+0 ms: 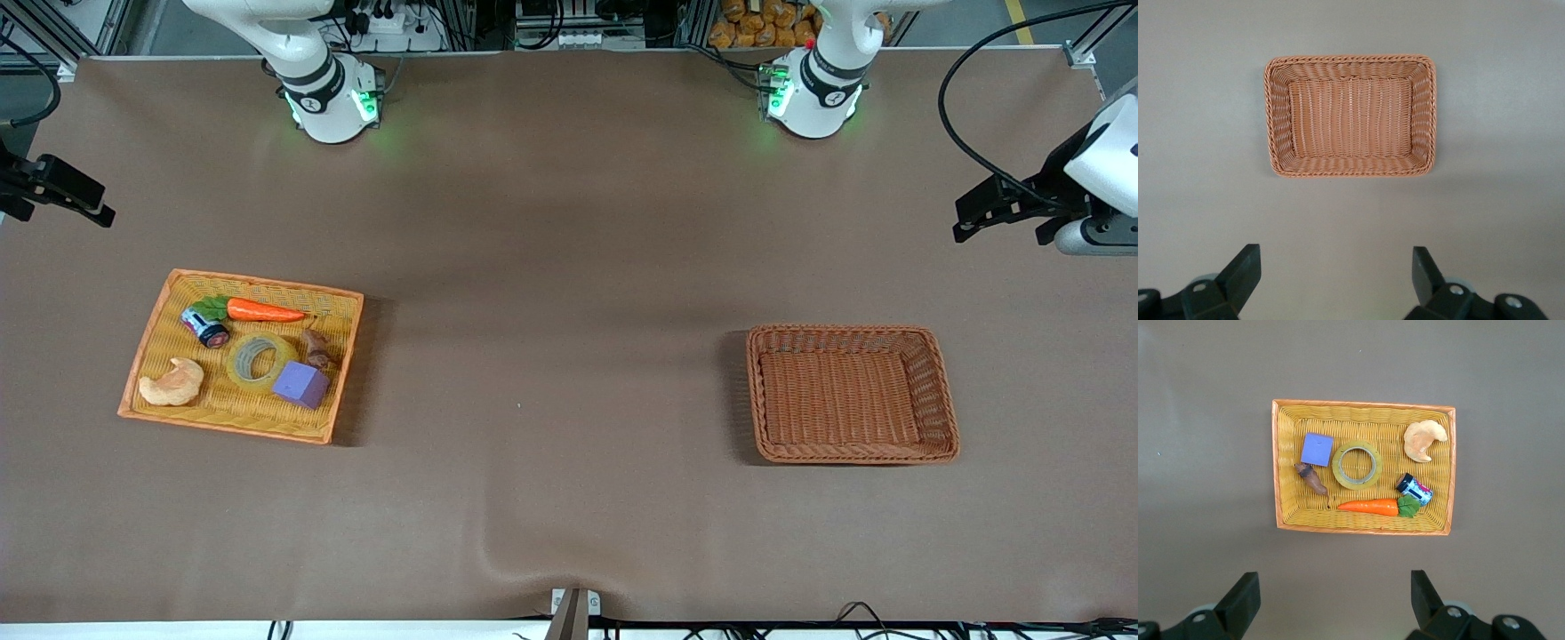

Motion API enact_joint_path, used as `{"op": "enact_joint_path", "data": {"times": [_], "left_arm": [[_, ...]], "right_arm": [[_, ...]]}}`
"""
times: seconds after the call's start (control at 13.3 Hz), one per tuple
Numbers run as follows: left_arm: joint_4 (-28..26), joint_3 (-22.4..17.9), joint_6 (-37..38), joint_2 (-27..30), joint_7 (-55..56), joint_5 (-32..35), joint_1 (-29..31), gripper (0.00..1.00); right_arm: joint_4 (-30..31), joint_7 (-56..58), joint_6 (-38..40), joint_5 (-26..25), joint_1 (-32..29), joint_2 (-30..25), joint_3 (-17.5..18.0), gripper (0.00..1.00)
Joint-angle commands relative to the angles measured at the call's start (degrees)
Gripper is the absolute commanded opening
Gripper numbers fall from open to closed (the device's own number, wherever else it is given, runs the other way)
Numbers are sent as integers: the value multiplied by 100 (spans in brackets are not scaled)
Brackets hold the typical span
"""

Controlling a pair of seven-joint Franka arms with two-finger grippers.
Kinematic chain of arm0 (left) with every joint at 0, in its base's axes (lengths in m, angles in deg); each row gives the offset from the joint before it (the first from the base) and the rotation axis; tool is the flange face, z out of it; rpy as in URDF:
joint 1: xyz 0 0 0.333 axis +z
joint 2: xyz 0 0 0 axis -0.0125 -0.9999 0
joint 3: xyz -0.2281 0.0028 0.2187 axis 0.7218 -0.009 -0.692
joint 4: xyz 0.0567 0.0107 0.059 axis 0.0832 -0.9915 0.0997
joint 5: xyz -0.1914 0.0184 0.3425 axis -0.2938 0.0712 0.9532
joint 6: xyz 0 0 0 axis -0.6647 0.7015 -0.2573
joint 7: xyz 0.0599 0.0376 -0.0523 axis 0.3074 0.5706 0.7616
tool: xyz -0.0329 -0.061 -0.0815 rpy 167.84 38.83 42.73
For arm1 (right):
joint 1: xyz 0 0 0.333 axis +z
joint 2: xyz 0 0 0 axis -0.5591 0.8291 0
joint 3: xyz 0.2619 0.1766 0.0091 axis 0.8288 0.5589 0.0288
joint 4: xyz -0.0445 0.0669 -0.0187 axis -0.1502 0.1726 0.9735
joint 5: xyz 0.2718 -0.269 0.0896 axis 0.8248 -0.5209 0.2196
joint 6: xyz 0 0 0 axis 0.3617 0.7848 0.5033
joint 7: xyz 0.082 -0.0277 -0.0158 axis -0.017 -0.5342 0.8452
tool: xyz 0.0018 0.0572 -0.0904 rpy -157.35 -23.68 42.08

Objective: Transfer tape with both arms

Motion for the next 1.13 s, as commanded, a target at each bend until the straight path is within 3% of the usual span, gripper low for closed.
{"op": "enact_joint_path", "data": {"times": [0.0, 1.05], "left_arm": [[-8, 15, -31, 45, 74, 8, 20, 100], [-8, 6, -31, 1, 74, -9, 55, 100]], "right_arm": [[-119, -58, 89, 80, 29, 27, -17, 100], [-93, -40, 185, 10, 82, 53, -17, 100]]}}
